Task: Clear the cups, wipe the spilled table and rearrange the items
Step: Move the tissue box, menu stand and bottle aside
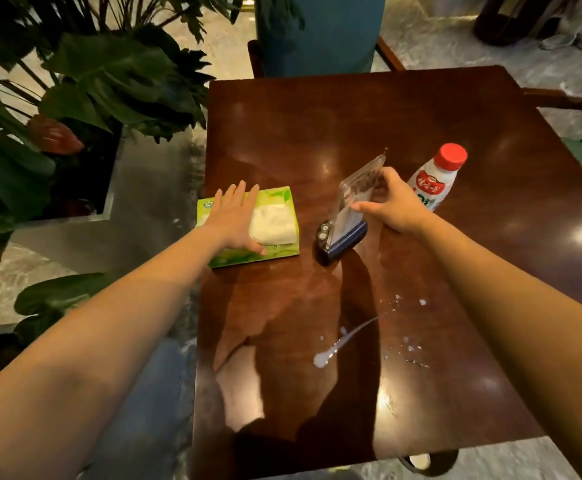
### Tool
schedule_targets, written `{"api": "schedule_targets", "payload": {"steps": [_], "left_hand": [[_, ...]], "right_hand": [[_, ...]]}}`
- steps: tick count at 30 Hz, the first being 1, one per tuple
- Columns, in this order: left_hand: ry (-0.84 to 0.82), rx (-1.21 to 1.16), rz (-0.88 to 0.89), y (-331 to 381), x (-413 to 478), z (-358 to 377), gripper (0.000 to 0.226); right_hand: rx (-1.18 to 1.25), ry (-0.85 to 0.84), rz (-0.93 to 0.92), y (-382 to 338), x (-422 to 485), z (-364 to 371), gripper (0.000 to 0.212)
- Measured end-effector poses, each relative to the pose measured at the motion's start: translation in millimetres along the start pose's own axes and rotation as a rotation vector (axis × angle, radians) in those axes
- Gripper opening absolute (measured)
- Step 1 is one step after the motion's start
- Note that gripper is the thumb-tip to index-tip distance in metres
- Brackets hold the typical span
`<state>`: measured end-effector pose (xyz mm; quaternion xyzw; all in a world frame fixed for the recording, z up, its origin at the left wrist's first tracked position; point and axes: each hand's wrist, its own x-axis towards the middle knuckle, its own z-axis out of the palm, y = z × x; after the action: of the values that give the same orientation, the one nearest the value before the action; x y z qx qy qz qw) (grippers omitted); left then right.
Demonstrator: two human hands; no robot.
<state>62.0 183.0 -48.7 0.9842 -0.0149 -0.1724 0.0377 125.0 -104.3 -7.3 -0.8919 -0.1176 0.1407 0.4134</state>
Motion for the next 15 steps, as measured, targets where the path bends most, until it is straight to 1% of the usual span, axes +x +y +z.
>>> {"api": "schedule_targets", "payload": {"steps": [3,5,10,15], "left_hand": [[0.023,-0.007,0.014,-1,2,3,0.129],[0.065,-0.015,0.035,-3,2,4,0.123],[0.166,-0.017,0.075,-4,1,7,0.101],[0.218,-0.034,0.075,-4,-1,9,0.094]], "right_hand": [[0.039,0.012,-0.009,-1,5,5,0.049],[0.083,0.009,-0.015,-2,5,9,0.044],[0.143,-0.003,-0.028,-6,7,17,0.039],[0.147,0.006,-0.048,-10,3,24,0.033]]}}
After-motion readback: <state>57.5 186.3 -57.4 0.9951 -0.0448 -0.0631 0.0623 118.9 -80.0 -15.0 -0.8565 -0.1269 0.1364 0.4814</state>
